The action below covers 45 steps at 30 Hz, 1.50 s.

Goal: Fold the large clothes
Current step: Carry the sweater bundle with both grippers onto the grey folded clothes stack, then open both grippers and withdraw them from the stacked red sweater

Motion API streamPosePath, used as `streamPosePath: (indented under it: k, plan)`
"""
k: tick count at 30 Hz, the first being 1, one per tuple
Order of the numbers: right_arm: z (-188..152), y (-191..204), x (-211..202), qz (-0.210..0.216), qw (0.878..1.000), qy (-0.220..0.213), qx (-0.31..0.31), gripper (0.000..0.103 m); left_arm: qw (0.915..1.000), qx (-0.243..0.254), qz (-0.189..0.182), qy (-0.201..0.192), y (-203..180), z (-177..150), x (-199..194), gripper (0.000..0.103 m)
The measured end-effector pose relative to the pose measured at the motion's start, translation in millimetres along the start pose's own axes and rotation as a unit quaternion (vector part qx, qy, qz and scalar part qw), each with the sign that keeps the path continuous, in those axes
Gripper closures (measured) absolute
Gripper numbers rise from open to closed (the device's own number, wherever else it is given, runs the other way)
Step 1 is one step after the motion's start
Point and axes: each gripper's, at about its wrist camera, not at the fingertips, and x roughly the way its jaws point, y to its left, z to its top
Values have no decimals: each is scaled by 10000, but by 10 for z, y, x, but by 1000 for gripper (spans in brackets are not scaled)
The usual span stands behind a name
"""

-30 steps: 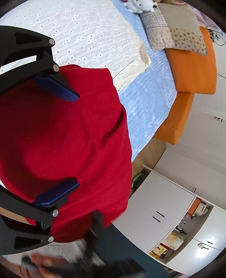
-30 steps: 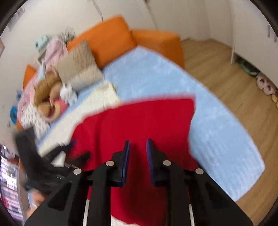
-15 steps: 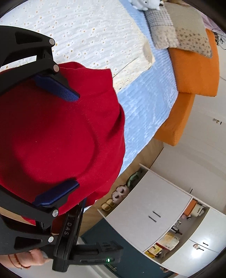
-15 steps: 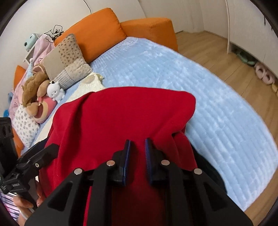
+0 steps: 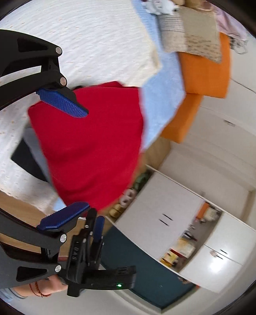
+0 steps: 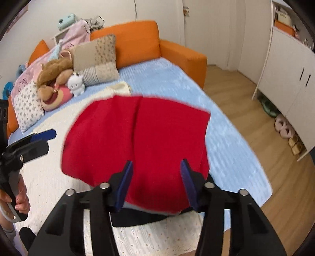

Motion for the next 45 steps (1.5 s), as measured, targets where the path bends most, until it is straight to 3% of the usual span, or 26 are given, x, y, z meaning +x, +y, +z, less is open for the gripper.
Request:
streamPosePath:
  k: [2,5,11,14,16,19,21,23,26,28,34,37,41,45]
  plan:
    - [-114,-31,202,-44,9997,187,164,58,9991,-224,22,359,118,-143,253,16]
    - [-282,-74,473,-13,9989,142,445,58,9992,-23,243,328,92,-242,381,13]
    - [-318,-69,292,-88,9984,-159,531,54,9982,222,543,147,-132,-225,167,15]
    - [-450,89,-224,-92,9972,-705,250,36,9957,464,759,-250,-357,-301,-259,14]
    - [-601,195,-544,-162,9932,-1149,128,17,9893,763,1044,-677,-609,-460,-612,7]
    - [-947,390,-1011,-232,9847,-1729,10,12,9794,901,1364,-1182,-864,-717,-950,3]
    - [-1223,499,-1243,-273,9768,-2123,1,5,9745,896,1339,-1563,-991,-946,-1129,3]
    - [-1531,628,-1374,-445,9683,-2456,-67,5,9708,862,1266,-1846,-1076,-1193,-1218,3]
    - [-1873,781,-1352,-858,9599,-2659,-222,5,9660,865,1443,-1964,-1166,-1521,-1157,3]
    - [-2087,862,-1227,-1047,9573,-2678,-283,5,9602,974,1752,-1946,-1178,-1757,-1027,3]
    - [-2560,866,-698,-1034,9634,-2470,-82,5,9476,1193,2264,-1913,-1003,-2222,-724,3]
    - [-2660,799,-490,-1008,9647,-2433,65,5,9519,1081,2174,-1869,-869,-2310,-672,3]
    - [-2772,746,-406,-956,9632,-2501,228,5,9642,552,1848,-1821,-667,-2298,-702,3]
    - [-2767,730,-418,-1020,9601,-2594,238,5,9654,547,1858,-1748,-660,-2308,-626,3]
